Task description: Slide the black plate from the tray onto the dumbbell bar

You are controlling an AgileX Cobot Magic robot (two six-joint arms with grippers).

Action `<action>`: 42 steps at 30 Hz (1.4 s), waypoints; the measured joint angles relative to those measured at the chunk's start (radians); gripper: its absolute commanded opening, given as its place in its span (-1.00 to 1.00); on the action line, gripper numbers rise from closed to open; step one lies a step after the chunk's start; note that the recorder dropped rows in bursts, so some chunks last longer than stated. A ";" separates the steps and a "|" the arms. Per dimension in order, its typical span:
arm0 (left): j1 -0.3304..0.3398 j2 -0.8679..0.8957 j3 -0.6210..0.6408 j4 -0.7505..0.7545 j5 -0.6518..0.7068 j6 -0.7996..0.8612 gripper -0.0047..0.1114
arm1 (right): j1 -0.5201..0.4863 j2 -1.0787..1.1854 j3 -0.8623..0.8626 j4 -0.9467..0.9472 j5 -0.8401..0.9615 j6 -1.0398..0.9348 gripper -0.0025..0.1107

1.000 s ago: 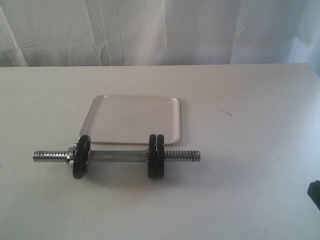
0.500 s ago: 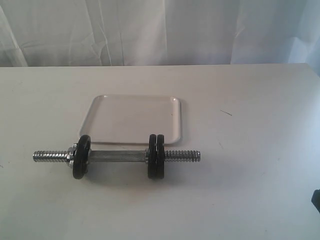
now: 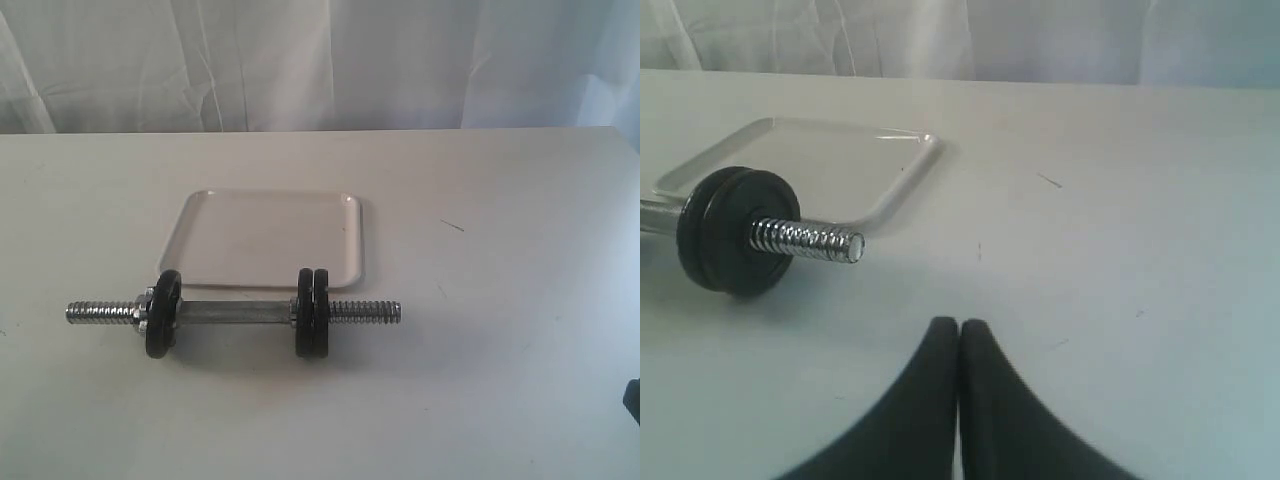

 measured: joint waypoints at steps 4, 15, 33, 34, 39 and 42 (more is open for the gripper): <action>0.000 0.000 0.000 0.000 0.000 0.000 -0.92 | 0.000 0.000 0.000 0.000 0.000 -0.057 -0.96; 0.000 0.000 0.000 0.000 0.000 0.000 -0.92 | -0.009 0.000 0.000 0.011 0.003 -0.026 -0.96; 0.000 0.000 0.000 0.000 0.000 0.000 -0.92 | -0.080 0.000 0.000 0.017 -0.006 -0.020 -0.96; 0.000 0.000 0.000 0.000 0.000 0.000 -0.92 | -0.088 0.000 0.000 0.023 -0.006 -0.020 -0.96; 0.000 0.000 0.000 0.000 0.000 0.000 -0.92 | -0.139 0.000 0.000 0.023 -0.006 -0.020 -0.96; 0.000 0.000 0.000 0.000 0.000 0.000 -0.92 | -0.172 0.000 0.000 0.023 -0.006 -0.020 -0.96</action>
